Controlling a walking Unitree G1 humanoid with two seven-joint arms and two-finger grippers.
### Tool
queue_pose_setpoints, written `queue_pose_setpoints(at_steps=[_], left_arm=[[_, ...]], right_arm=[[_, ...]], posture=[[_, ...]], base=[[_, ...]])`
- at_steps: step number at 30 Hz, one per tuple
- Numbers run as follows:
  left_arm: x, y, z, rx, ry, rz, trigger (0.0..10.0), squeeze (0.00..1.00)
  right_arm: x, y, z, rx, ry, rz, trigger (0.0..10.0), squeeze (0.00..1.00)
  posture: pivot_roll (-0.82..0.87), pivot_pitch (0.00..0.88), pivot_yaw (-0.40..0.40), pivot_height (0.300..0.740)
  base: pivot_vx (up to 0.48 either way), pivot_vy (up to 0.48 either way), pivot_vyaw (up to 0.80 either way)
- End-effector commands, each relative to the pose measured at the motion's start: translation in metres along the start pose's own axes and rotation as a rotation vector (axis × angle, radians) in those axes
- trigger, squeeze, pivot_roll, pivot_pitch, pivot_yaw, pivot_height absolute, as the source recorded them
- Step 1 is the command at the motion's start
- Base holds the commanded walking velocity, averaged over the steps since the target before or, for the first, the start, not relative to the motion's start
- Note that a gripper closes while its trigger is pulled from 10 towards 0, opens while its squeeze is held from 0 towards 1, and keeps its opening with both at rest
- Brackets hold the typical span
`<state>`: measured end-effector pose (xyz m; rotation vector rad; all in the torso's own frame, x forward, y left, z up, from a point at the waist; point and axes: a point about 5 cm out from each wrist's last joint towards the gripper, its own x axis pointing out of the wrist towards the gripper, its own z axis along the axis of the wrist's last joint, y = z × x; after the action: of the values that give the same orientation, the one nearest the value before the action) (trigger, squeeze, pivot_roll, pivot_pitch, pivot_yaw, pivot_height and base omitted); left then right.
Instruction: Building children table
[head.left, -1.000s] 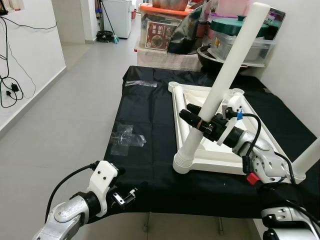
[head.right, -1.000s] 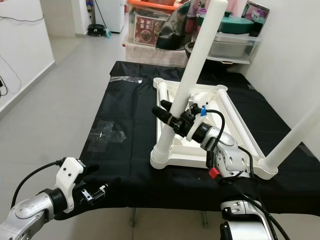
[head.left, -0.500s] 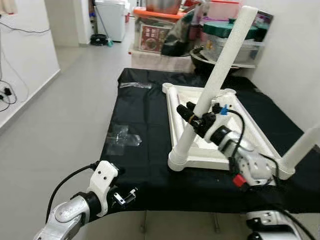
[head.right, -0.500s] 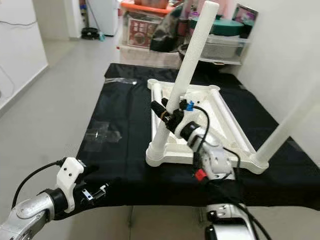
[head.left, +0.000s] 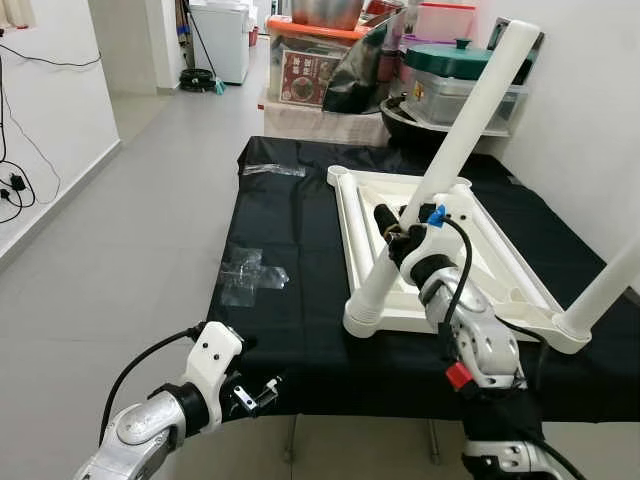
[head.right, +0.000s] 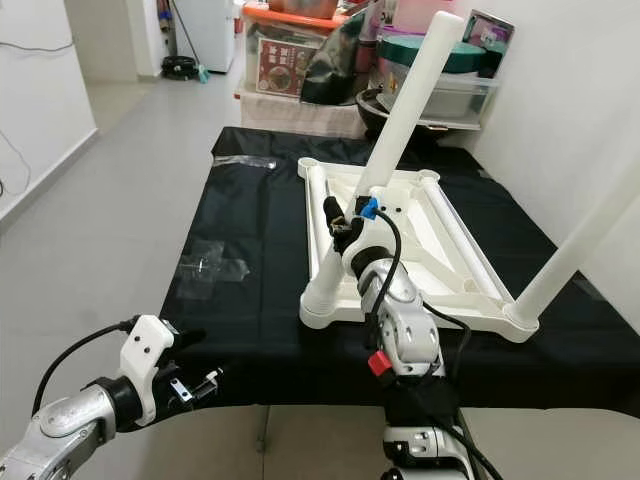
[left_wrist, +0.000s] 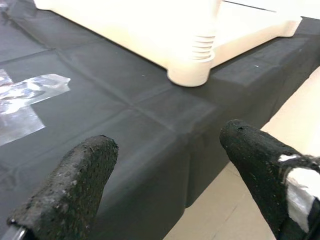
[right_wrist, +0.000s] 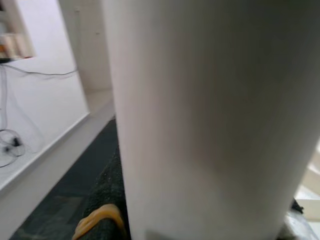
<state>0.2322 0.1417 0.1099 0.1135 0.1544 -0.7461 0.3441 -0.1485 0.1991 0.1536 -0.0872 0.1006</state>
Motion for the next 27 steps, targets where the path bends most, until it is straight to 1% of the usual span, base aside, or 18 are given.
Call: queue_pose_setpoints(at_steps=[1,4,8,14,21,24,26,27], left_arm=[[0.002,0.000,-0.002,0.003,0.008,0.003,10.0,0.00],[0.002,0.001,-0.003,0.003,0.008,0.005,10.0,0.00],[0.002,0.000,-0.004,-0.001,0.009,0.007,10.0,0.00],[0.002,-0.001,-0.005,-0.004,0.012,0.009,10.0,0.00],[0.002,-0.001,-0.006,-0.005,0.014,0.008,10.0,0.00],[0.002,-0.002,-0.006,-0.006,0.016,0.008,10.0,0.00],[0.002,-0.001,-0.007,-0.006,0.018,0.008,10.0,0.00],[0.002,-0.001,-0.007,-0.006,0.018,0.008,10.0,0.00]], right_arm=[[-0.005,-0.009,-0.001,-0.056,-0.019,-0.122,0.0,0.00],[-0.007,-0.004,-0.003,-0.052,-0.020,-0.136,0.0,0.00],[-0.010,0.005,-0.013,-0.065,0.026,-0.124,0.0,0.00],[-0.011,0.013,-0.021,-0.077,0.081,-0.110,0.0,0.00],[-0.009,0.018,-0.027,-0.082,0.119,-0.096,0.0,0.00],[-0.009,0.020,-0.029,-0.076,0.133,-0.079,0.0,0.00],[-0.008,0.028,-0.033,-0.028,0.152,0.006,0.0,0.00],[-0.008,0.028,-0.033,-0.028,0.152,0.006,0.0,0.00]], posture=[[0.04,0.000,-0.118,0.740],[0.04,0.000,-0.120,0.740],[0.05,0.000,-0.123,0.740],[0.05,0.000,-0.127,0.740],[0.05,0.000,-0.129,0.740],[0.05,0.000,-0.130,0.740],[0.05,0.000,-0.130,0.740],[0.05,0.000,-0.130,0.740]], base=[[0.000,0.000,0.00],[0.000,0.000,0.00],[0.000,0.000,0.00],[0.000,0.000,0.00],[0.000,0.000,0.00],[0.000,0.000,0.00],[0.000,0.000,0.00],[0.000,0.000,0.00]])
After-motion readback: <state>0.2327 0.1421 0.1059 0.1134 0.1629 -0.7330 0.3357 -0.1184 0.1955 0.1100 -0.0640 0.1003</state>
